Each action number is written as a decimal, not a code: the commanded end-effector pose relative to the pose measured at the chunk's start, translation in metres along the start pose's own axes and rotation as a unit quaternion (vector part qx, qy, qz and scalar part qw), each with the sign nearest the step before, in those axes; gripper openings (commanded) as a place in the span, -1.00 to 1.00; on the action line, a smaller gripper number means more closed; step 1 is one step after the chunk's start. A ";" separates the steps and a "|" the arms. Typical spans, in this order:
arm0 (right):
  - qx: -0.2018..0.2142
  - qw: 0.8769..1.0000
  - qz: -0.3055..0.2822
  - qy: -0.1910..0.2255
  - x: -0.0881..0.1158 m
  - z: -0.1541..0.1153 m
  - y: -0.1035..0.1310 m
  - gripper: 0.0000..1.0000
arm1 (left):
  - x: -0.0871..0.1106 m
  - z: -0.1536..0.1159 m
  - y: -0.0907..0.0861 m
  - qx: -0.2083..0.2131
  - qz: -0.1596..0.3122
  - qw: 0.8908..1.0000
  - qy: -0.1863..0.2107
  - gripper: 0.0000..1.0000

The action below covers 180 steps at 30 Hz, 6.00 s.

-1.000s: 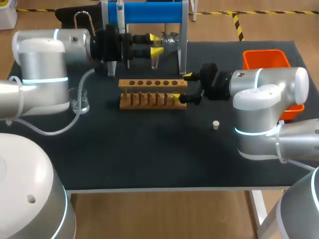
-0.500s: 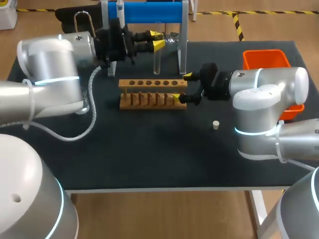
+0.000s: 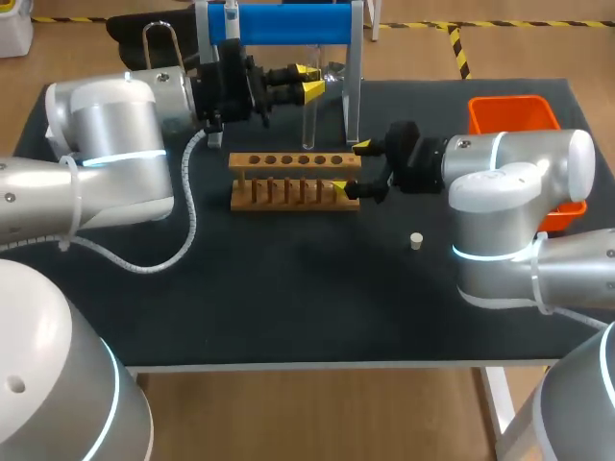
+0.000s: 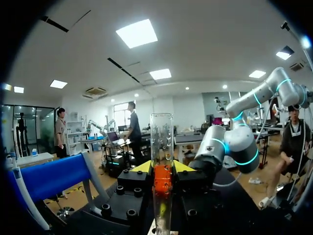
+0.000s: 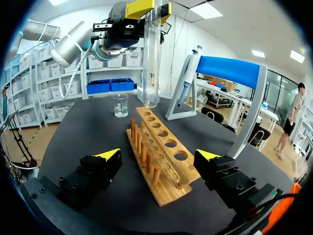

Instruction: Invert the test tube, pick up the pipette, mount the tip to pipette, aspirate from beaker and dispense into the tube, eject the tip, return the pipette, and cap with the stopper.

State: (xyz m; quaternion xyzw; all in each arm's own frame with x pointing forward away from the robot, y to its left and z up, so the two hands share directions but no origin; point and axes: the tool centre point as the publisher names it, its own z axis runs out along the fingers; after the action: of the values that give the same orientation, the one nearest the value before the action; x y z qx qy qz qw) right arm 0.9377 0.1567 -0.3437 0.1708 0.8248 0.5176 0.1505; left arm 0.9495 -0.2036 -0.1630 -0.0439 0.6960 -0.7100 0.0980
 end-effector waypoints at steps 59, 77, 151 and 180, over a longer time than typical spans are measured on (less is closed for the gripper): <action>0.008 1.000 0.012 -0.014 0.009 0.014 -0.003 1.00 | -0.028 -0.004 0.046 0.021 -0.030 0.999 0.008 -1.00; 0.008 1.000 0.012 -0.014 0.009 0.014 -0.003 1.00 | -0.035 -0.005 0.060 0.019 -0.032 0.999 0.010 -1.00; 0.008 1.000 0.012 -0.014 0.009 0.014 -0.003 1.00 | -0.029 -0.011 0.102 -0.042 -0.011 0.999 0.027 -1.00; 0.008 1.000 0.012 -0.014 0.009 0.014 -0.003 1.00 | -0.027 -0.008 0.122 -0.031 -0.016 0.999 0.029 -1.00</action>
State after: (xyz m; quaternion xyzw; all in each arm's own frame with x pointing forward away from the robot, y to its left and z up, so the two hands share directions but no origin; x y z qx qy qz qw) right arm 0.9354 0.1704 -0.3518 0.1885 0.8251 0.5102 0.1530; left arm 0.9810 -0.1906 -0.2786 -0.0396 0.7219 -0.6877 0.0661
